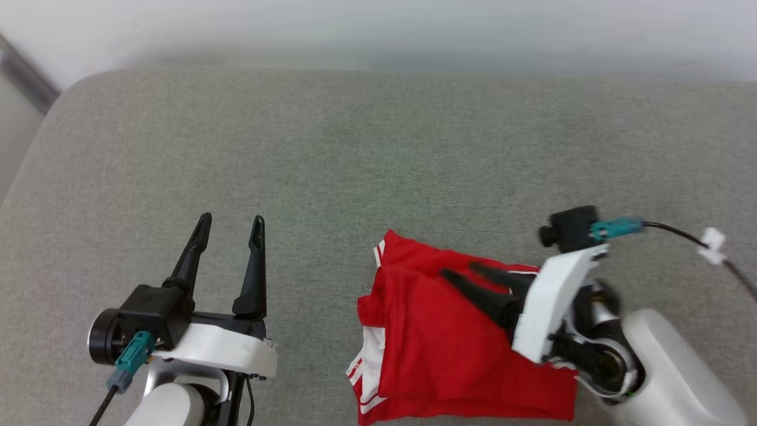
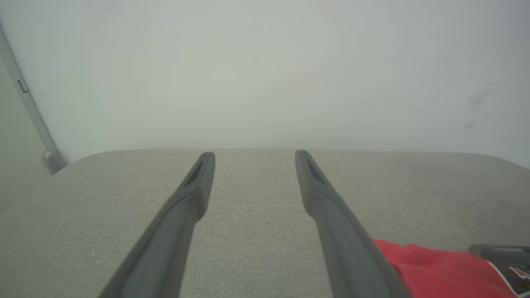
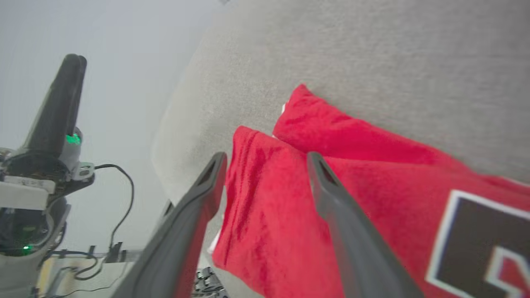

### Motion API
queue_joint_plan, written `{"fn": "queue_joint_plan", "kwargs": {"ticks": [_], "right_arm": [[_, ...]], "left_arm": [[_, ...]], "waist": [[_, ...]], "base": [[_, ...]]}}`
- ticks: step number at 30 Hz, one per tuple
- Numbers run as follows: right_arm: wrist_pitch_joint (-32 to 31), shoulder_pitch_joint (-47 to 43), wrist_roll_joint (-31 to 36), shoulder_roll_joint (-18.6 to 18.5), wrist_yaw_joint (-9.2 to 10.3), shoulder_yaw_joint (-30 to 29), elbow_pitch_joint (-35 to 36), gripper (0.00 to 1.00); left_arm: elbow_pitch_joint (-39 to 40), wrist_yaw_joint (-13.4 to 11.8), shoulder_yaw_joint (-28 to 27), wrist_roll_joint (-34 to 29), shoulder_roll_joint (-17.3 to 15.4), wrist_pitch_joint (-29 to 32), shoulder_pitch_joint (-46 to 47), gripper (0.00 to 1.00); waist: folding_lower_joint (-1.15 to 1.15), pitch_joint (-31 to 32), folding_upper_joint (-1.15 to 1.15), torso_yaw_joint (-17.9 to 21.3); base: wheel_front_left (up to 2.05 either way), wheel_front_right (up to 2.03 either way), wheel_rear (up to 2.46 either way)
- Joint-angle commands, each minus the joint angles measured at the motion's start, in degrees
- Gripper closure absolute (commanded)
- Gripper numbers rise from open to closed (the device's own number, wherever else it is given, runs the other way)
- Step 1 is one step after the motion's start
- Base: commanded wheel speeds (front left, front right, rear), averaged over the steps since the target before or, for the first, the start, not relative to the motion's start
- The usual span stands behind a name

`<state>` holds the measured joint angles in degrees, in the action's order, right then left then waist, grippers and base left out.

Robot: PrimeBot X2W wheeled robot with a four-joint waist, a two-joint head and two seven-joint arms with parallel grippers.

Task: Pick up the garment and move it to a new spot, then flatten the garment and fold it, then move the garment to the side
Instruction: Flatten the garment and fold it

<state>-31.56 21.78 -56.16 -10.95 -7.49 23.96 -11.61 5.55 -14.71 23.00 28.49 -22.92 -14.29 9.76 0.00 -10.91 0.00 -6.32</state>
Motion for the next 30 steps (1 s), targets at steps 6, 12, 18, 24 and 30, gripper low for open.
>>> {"fn": "queue_joint_plan", "kwargs": {"ticks": [6,12,18,24,30], "right_arm": [[18.8,-3.0,23.4,-6.7,0.01,-6.6,-1.4,0.00],[29.5,-7.4,33.5,-5.4,0.00,-16.7,1.9,0.00],[35.0,-12.6,37.7,-3.2,0.00,-20.9,8.7,0.00],[34.5,-18.1,40.5,-1.4,0.00,-21.4,14.5,0.00],[32.1,-23.2,42.1,0.7,0.01,-22.5,18.7,0.00]], "left_arm": [[-0.2,-1.6,-0.9,-0.6,-1.1,-0.2,-2.2,0.00],[-1.1,-2.6,-2.6,-0.1,-1.7,-0.5,-3.6,0.00],[-1.6,-3.4,-4.3,-0.1,-2.3,-0.7,-6.1,0.00],[-1.0,-4.0,-4.6,-0.6,-2.5,-0.8,-9.5,0.00],[-0.8,-4.5,-4.0,-0.4,-2.4,-0.8,-12.6,0.00]], "waist": [[0.00,2.5,0.00,4.5],[0.00,4.3,0.00,7.2],[0.00,6.9,0.00,8.8],[0.00,9.4,0.00,9.2],[0.00,10.9,0.00,8.5]], "base": [[0.00,0.00,0.00],[0.00,0.00,0.00],[0.00,0.00,0.00],[0.00,0.00,0.00],[0.00,0.00,0.00]]}}
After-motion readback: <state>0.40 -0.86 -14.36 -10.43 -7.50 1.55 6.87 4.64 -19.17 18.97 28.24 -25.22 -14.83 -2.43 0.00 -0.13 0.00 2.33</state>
